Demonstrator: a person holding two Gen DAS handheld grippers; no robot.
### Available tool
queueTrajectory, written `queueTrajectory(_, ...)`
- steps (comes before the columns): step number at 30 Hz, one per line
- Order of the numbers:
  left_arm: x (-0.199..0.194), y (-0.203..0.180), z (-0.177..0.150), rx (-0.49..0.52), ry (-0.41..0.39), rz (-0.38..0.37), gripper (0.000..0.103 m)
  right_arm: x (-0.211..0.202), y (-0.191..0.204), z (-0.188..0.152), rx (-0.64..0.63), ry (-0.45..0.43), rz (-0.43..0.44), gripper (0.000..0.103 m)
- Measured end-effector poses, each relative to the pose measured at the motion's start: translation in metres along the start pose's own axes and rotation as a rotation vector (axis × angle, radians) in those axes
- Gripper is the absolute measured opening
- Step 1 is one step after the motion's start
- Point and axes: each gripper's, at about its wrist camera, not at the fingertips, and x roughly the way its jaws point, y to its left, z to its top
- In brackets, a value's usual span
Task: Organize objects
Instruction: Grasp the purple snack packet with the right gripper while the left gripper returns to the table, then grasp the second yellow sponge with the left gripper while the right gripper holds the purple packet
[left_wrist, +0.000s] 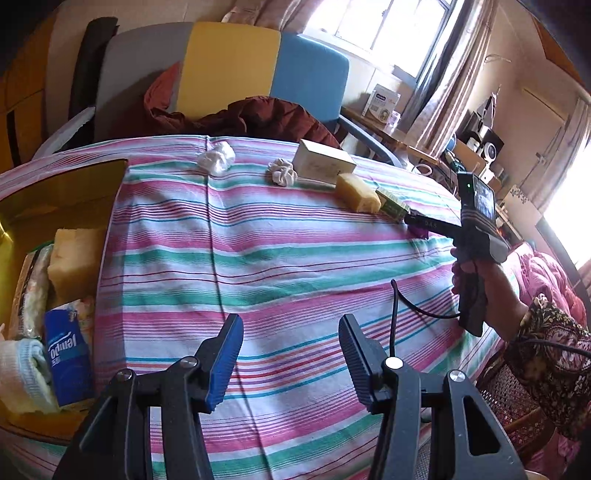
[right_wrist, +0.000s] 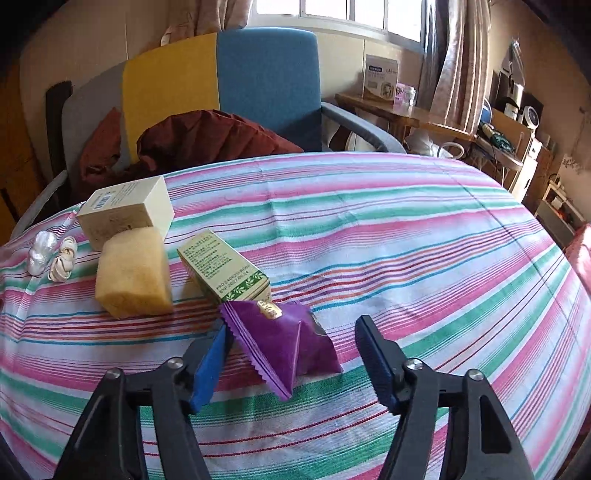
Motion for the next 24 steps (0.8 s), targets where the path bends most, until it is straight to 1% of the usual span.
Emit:
queueTrajectory(2, 0.004, -0.004, 0.002, 0.013, 0.006, 0.002, 0.054, 0.001, -0.001, 0.000, 0.015, -0.003, 0.017, 0.051)
queueTrajectory(7, 0.017, -0.014, 0.016, 0.029, 0.018, -0.008, 0.054, -0.001, -0.001, -0.003, 0.015, -0.025, 0.023, 0.049)
queueTrajectory(12, 0.037, -0.028, 0.041, 0.026, 0.024, -0.035, 0.054, -0.008, 0.004, -0.007, 0.002, -0.060, 0.013, 0.048)
queueTrajectory(19, 0.092, -0.058, 0.078, 0.025, 0.091, -0.054, 0.055, -0.018, -0.005, -0.011, 0.062, -0.112, -0.033, 0.047)
queueTrajectory(21, 0.111, -0.069, 0.091, 0.028, 0.108, -0.060, 0.060, -0.020, -0.010, -0.012, 0.089, -0.121, -0.048, 0.047)
queueTrajectory(23, 0.130, -0.081, 0.106, 0.033, 0.128, -0.051, 0.065, -0.020, -0.014, -0.012, 0.109, -0.120, -0.053, 0.047)
queueTrajectory(24, 0.139, -0.086, 0.112, 0.034, 0.139, -0.054, 0.065, -0.019, -0.016, -0.012, 0.115, -0.115, -0.052, 0.047)
